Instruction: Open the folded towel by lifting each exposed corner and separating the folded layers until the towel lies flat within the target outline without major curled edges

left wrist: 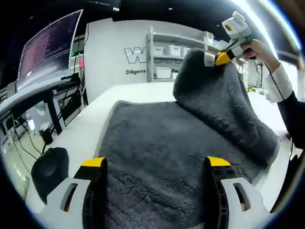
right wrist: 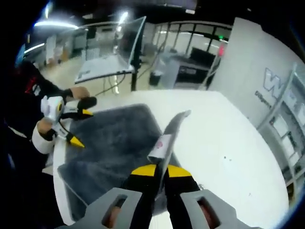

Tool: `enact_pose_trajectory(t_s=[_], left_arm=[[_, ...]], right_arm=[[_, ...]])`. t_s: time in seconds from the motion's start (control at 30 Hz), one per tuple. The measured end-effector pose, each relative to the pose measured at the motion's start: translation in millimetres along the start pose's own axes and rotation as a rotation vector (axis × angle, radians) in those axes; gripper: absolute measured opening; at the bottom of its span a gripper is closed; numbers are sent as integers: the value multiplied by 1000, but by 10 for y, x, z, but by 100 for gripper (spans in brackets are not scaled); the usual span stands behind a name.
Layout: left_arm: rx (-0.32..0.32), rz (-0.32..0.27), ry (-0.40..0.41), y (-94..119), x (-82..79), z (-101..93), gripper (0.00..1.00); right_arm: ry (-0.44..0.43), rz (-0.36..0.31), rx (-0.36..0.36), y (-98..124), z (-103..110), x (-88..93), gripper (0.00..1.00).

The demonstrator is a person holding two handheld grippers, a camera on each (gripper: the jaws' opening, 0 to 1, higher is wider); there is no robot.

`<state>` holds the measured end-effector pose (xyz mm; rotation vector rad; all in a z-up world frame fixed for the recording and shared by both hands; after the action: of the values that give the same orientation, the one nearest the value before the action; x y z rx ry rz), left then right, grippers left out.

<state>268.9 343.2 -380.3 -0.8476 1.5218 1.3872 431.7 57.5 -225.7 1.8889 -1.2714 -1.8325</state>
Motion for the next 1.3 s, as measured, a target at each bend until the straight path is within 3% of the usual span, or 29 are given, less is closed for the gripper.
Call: enact_pose_trajectory(t_s=[0.63,1.3], left_arm=[[14,3,-13,12,9,-52,80],[30,2,-17,18,12,-70,79]], right_arm=[[0,95,100,333,-103,272,0],[3,141,179,729,-138,395,0]])
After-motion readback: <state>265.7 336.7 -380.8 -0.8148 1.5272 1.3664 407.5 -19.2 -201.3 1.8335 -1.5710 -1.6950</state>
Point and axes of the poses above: the point that each gripper's makers call its tool centre point, and the gripper's own axes: y roughly backward along the fingers, z roughly to its left, x roughly out of its underside, the point moved 8 cm from there along y, roughly backward along the fingers, and after that the axes turned 1 degree about -x, right-handed, at the moved point
